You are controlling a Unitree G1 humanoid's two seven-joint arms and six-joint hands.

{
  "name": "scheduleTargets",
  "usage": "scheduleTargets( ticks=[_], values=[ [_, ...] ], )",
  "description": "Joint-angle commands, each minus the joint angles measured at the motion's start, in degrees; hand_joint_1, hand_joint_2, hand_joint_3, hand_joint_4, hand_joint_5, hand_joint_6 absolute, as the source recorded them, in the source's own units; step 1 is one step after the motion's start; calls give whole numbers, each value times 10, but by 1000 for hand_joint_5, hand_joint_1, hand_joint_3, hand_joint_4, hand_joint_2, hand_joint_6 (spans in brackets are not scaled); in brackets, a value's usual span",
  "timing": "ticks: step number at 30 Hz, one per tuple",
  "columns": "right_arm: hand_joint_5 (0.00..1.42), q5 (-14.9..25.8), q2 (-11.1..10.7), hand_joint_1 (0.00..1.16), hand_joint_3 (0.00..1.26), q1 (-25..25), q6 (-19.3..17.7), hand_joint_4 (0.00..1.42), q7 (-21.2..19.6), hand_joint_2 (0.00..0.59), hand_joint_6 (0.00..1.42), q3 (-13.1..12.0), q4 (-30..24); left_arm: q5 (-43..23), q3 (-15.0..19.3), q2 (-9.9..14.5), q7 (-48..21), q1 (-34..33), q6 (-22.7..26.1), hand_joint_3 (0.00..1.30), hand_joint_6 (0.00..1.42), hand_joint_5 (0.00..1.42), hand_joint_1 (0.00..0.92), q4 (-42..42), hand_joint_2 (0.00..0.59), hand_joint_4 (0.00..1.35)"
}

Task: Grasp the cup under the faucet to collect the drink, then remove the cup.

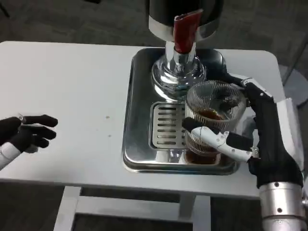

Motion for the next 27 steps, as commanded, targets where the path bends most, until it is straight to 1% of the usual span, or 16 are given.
scheduleTargets(
  ticks=[1, 4, 8, 13, 21, 27],
  values=[
    [1250, 16, 5, 878, 792, 9, 3, 984, 13, 163, 1424, -10, -42, 1, -20, 9, -6, -16, -4, 357, 422, 399, 0, -10, 91, 372],
    [1274, 21, 0, 885, 802, 19, 7, 994, 31, 165, 1424, -15, -62, 7, -39, 8, -5, -35, -3, 345, 412, 381, 0, -13, 91, 352],
    [1291, 36, -9, 903, 826, 42, 15, 1009, 62, 159, 1424, -25, -99, 21, -73, 6, -2, -62, -4, 310, 374, 312, 0, -17, 85, 276],
    [1304, 44, -16, 910, 838, 61, 20, 1022, 86, 159, 1424, -37, -132, 41, -102, 7, 0, -88, -7, 280, 340, 278, 0, -27, 80, 239],
    [1321, 54, -25, 912, 848, 78, 14, 1035, 101, 159, 1424, -50, -167, 68, -131, 14, -4, -114, -5, 267, 333, 267, 0, -55, 71, 222],
    [1321, 73, -32, 913, 859, 95, 18, 1048, 128, 159, 1424, -59, -201, 80, -143, 23, -8, -113, -7, 255, 333, 244, 0, -99, 69, 211]
  ],
)
